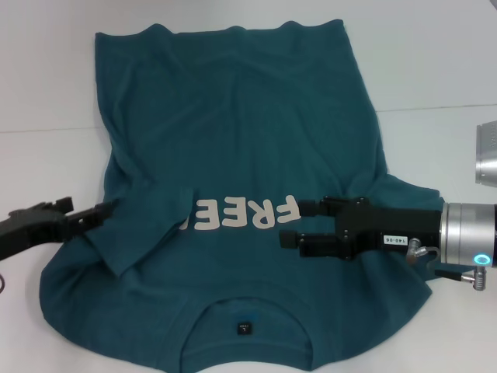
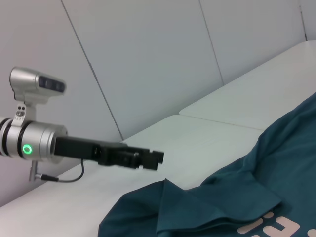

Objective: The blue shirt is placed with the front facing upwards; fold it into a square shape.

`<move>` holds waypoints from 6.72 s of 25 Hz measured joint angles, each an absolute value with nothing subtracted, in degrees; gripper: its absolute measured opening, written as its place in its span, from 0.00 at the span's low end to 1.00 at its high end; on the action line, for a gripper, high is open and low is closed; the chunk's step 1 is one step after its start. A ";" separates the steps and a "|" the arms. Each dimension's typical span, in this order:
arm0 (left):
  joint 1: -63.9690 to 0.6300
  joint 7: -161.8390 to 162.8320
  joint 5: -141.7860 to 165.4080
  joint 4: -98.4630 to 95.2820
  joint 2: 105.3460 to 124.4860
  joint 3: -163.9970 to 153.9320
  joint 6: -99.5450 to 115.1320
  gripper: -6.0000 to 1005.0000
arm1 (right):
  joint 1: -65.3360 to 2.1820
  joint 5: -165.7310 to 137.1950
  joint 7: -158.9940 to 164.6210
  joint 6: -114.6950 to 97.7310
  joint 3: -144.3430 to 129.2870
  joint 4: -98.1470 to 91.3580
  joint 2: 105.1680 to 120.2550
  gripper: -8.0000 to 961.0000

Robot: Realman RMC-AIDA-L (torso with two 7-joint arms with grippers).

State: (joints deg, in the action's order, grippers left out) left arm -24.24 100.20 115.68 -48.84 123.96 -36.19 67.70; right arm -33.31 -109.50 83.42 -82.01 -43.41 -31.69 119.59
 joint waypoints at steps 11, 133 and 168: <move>-22.40 100.55 117.20 -49.46 124.01 -35.47 74.65 0.87 | -33.36 -109.72 83.81 -82.69 -43.41 -31.87 119.50 0.92; -30.91 110.87 118.42 -33.92 123.97 -38.85 76.28 0.13 | -31.89 -110.04 82.43 -83.48 -43.51 -32.61 119.35 0.92; -28.50 84.63 115.70 -38.55 123.84 -34.30 82.54 0.90 | -28.65 -112.74 101.40 -75.37 -42.68 -36.82 114.69 0.92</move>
